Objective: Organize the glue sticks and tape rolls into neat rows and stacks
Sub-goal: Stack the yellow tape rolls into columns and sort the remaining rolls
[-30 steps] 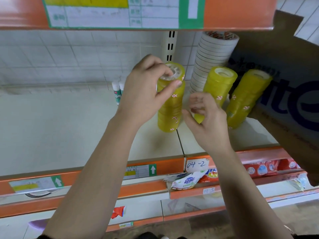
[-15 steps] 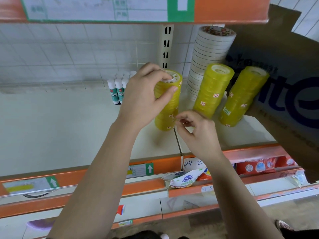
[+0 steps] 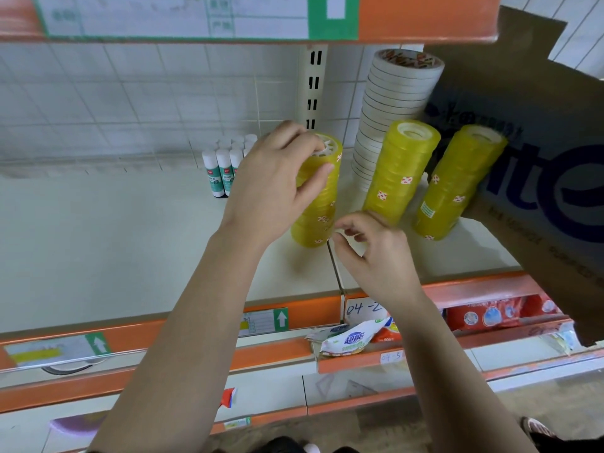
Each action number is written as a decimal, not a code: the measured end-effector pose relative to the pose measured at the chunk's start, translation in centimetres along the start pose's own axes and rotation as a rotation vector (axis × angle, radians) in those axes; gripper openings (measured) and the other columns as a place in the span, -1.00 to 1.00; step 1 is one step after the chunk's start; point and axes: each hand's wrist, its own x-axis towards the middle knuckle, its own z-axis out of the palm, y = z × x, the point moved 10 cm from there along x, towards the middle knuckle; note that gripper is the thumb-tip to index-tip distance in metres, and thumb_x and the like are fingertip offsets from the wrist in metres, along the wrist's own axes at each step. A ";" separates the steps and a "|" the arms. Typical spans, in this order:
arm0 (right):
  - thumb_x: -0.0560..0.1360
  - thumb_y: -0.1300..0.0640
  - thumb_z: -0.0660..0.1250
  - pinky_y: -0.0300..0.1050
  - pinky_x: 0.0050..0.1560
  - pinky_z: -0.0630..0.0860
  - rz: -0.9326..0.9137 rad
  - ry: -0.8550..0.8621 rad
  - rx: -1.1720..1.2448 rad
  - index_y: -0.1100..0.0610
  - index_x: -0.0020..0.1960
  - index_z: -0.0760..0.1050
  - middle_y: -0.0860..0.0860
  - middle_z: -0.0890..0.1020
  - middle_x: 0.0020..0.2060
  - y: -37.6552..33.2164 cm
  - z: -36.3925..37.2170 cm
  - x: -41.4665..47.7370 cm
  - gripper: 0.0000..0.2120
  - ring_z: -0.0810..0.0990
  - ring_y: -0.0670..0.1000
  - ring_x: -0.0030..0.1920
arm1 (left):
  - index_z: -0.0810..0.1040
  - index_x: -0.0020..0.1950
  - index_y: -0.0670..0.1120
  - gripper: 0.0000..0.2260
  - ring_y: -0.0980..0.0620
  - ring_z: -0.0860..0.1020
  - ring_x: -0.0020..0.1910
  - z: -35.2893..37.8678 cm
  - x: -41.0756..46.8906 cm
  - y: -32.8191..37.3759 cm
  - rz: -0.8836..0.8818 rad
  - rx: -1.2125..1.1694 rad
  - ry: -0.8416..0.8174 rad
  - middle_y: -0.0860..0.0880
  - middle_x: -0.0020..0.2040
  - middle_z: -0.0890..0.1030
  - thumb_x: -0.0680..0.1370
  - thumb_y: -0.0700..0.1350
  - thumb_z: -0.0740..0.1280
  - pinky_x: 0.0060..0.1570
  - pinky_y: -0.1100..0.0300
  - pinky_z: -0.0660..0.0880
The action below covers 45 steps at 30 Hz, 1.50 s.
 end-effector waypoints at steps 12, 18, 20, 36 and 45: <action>0.46 0.10 0.36 -0.04 -0.29 0.55 -0.033 0.005 -0.120 0.09 -0.10 0.58 -0.07 0.61 -0.16 -0.2 0.7 -0.4 -0.93 0.54 -0.07 -0.20 | 0.61 0.08 -0.17 -0.78 -0.01 0.58 0.00 -0.6 -0.3 -0.4 -0.028 -0.055 0.055 -0.06 0.05 0.60 0.58 -0.04 0.31 -0.06 0.09 0.51; 0.46 0.10 0.38 0.00 -0.34 0.53 -0.031 0.029 -0.092 0.07 -0.11 0.57 -0.08 0.58 -0.22 -1.0 0.0 -0.3 -0.95 0.52 -0.08 -0.25 | 0.55 0.27 -0.19 -0.69 0.03 0.49 0.16 -0.9 -1.0 -0.5 -0.042 -0.076 0.053 -0.15 0.21 0.52 0.59 -0.05 0.31 0.12 0.18 0.46; 0.47 0.08 0.36 -0.02 -0.36 0.51 -0.048 0.053 -0.077 0.07 -0.12 0.58 -0.07 0.58 -0.26 -2.0 -0.4 -0.2 -0.92 0.51 -0.08 -0.28 | 0.55 0.27 -0.19 -0.69 0.03 0.46 0.18 -1.8 -1.5 -0.9 -0.056 -0.065 0.078 -0.17 0.22 0.50 0.60 -0.06 0.31 0.11 0.24 0.42; 0.45 0.19 0.39 -0.10 -0.28 0.55 -0.185 -0.091 0.176 0.09 -0.10 0.59 -0.08 0.60 -0.19 -18.0 15.8 2.7 -0.95 0.56 -0.10 -0.25 | 0.63 0.07 -0.14 -0.80 -0.11 0.60 -0.13 -17.0 -16.9 -16.9 -0.344 0.244 0.059 -0.09 -0.02 0.58 0.56 -0.08 0.30 -0.15 -0.07 0.53; 0.45 0.11 0.37 0.00 -0.17 0.56 -0.215 -0.221 0.212 0.09 -0.08 0.61 -0.07 0.60 -0.14 -29.9 29.6 2.8 -0.91 0.57 -0.02 -0.17 | 0.63 0.06 -0.13 -0.79 -0.13 0.60 -0.07 -27.7 -26.6 -26.5 -0.473 0.257 0.027 -0.07 0.01 0.59 0.54 -0.08 0.28 -0.12 -0.09 0.53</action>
